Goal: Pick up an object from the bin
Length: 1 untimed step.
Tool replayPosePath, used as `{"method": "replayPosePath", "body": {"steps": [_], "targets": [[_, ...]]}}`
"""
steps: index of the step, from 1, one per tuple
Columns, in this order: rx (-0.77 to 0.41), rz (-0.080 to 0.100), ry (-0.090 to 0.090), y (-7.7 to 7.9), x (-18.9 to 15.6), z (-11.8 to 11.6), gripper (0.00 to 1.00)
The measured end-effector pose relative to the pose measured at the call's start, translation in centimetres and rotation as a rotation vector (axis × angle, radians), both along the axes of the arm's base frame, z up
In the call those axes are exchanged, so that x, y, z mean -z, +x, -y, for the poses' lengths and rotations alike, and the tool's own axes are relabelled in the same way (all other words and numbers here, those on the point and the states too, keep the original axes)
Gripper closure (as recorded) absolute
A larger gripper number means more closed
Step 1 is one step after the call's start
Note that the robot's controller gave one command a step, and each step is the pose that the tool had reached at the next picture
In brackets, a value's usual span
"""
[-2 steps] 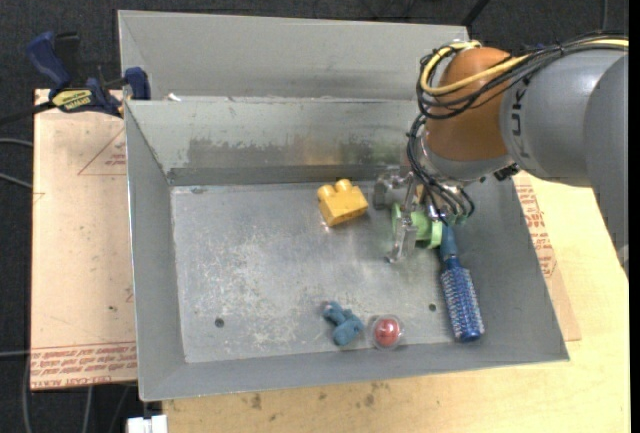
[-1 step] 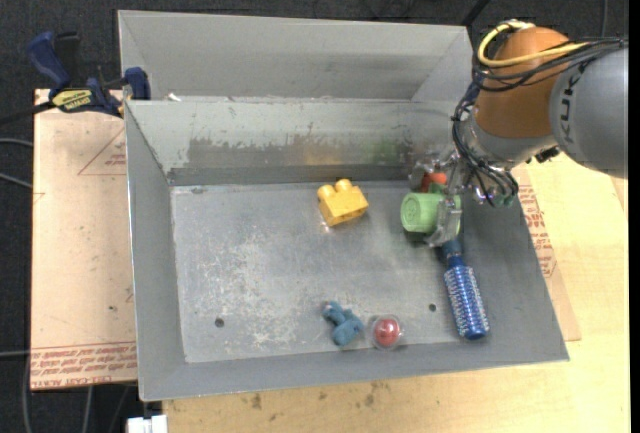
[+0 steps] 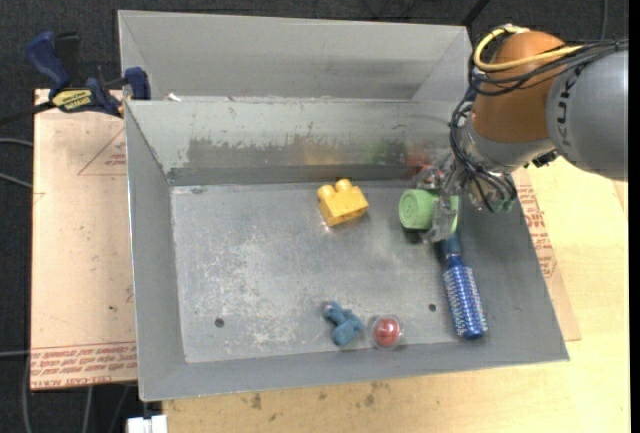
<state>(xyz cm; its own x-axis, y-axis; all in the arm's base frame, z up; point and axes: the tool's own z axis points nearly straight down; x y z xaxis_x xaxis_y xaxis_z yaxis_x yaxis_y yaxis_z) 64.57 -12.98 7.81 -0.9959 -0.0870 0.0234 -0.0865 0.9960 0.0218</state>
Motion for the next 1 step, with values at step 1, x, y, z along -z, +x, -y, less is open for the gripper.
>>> {"method": "replayPosePath", "body": {"steps": [1], "targets": [[0.058,0.036,-0.020,-3.39,-16.47,-2.13,1.00]]}}
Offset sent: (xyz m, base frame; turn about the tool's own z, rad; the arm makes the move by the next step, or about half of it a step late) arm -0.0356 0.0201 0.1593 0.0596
